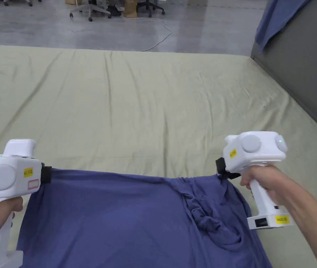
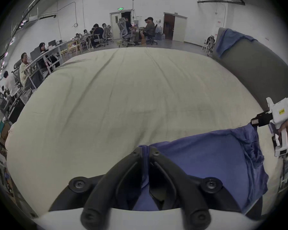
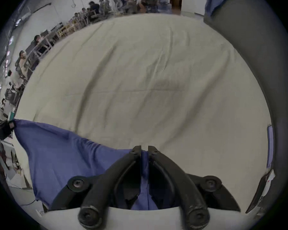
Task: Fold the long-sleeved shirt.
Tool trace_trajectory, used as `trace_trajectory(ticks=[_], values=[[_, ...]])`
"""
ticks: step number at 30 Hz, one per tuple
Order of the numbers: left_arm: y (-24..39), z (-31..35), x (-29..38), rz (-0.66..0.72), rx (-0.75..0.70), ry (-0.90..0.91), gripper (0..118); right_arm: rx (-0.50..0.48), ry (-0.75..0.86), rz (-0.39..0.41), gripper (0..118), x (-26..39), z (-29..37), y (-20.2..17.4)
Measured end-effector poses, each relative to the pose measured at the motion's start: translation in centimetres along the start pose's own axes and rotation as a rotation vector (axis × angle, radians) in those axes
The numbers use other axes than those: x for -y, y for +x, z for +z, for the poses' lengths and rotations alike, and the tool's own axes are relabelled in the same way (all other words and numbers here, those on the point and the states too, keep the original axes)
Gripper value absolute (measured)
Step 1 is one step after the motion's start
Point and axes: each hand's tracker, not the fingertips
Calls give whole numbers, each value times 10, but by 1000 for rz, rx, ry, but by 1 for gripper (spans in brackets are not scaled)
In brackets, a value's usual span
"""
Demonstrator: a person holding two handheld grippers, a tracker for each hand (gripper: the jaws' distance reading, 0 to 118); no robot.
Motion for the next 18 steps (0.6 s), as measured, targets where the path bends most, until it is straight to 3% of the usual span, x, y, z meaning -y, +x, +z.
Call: trace_trajectory(ticks=[9,14,18], values=[[-13,124,57,-14,50,80,2,-117,229,79,3,107,154,-10],[-15,168,108,-31,63,44,2,-130,237,90,3,186,194,-12],[-10,166,160,-73,59,-146,2,-86,113,167,3,246,186,-15]])
